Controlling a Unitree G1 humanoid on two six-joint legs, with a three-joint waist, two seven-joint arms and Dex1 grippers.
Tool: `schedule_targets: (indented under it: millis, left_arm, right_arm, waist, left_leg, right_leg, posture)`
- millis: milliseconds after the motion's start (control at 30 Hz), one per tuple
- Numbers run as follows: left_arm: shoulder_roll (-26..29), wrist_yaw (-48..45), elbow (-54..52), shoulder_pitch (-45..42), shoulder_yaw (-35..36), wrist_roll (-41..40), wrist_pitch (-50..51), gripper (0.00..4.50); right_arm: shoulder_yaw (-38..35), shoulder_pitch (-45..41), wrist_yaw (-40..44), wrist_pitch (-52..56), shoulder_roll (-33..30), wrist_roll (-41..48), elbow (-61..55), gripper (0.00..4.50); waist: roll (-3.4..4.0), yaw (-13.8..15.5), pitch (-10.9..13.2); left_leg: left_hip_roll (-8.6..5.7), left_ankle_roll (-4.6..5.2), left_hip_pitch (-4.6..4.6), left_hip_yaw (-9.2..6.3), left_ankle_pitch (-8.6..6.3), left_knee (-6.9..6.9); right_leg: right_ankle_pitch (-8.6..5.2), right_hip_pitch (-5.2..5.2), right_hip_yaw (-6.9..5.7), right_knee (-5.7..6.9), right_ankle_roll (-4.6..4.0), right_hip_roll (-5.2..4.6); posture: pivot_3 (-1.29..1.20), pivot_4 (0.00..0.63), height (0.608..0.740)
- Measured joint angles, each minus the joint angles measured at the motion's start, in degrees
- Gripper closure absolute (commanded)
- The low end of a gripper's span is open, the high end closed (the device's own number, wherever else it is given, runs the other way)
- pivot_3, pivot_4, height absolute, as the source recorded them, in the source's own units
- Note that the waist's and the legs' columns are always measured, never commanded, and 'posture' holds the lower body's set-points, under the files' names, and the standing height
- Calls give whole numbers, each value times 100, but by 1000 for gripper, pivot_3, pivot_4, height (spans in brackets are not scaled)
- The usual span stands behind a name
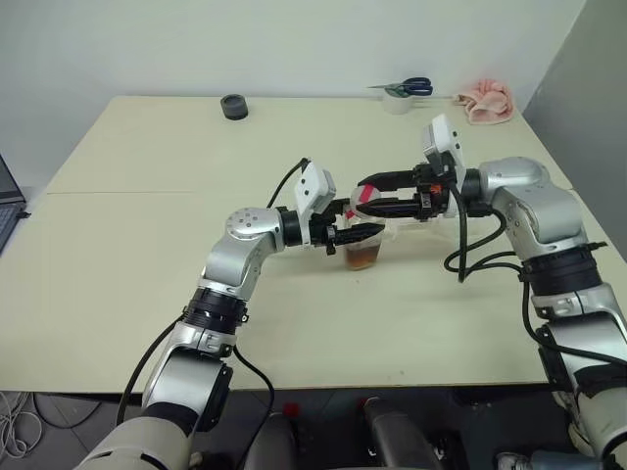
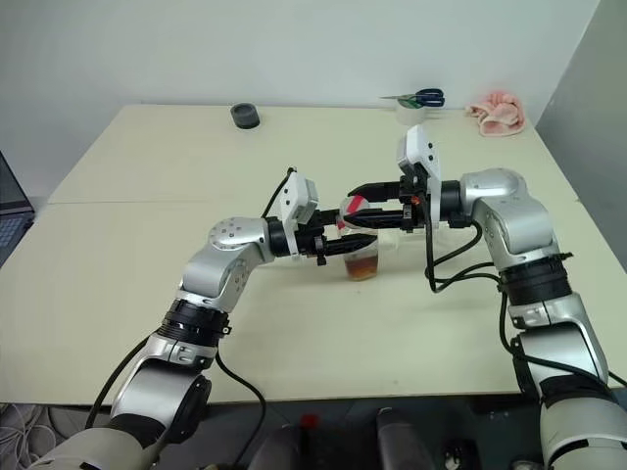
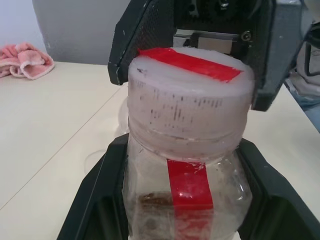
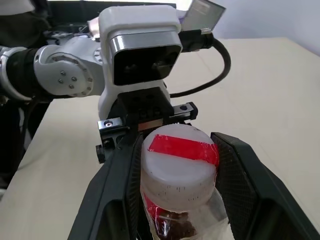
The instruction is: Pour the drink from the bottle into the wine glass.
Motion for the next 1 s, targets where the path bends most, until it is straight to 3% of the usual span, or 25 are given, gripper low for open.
schedule_targets:
  millis: [200,333,467,700,833,1000]
  left_arm:
    - [81,165,-301,118,-3,11,215,2354]
    - [144,168,-353,135,72,-23,262,2354]
    - [204,141,-474,145,257,-133,235,2354]
    - [75,122,-432,139,216,-151,203,2354]
    - [0,92,-315,102,208,-151,183,2354]
    - [-45,6,-290,-4,208,-150,142,2354]
  right_arm:
    - [88,-129,180,-288,34,-4,310,2694]
    - [11,-123,97,-82,-138,-34,156,1276]
    - [-572,287,-577,446,-561,-35,-613,20]
    - [-1150,1180,-2001,1708,-634,171,-2838,0]
    - [-1346,1697,-2960,2782,-319,666,-4230,0]
    - [-1415,1666,-4128,3622,293,962,-5066,0]
  waist:
    - [1,17,1]
    - [1,23,1]
    - [3,70,2]
    - [4,108,2]
    - [4,113,2]
    - [4,117,2]
  left_leg:
    - [-5,-1,0,0,0,3]
    - [-5,-1,0,-2,1,4]
    - [-6,-1,-3,-1,0,1]
    - [-6,-1,-1,-3,1,7]
    - [-5,-1,-1,-2,1,8]
    - [-5,-1,-1,-1,1,12]
  right_leg:
    - [5,0,-1,3,-8,-6]
    - [5,0,-3,5,-8,-6]
    - [4,-1,-3,1,-7,-9]
    - [-1,1,-2,6,2,-8]
    - [-12,1,0,7,20,-4]
    - [-12,2,1,7,20,-3]
  posture:
    - [0,150,740]
    - [0,150,740]
    - [0,150,740]
    - [0,150,740]
    - [0,150,740]
    - [0,150,740]
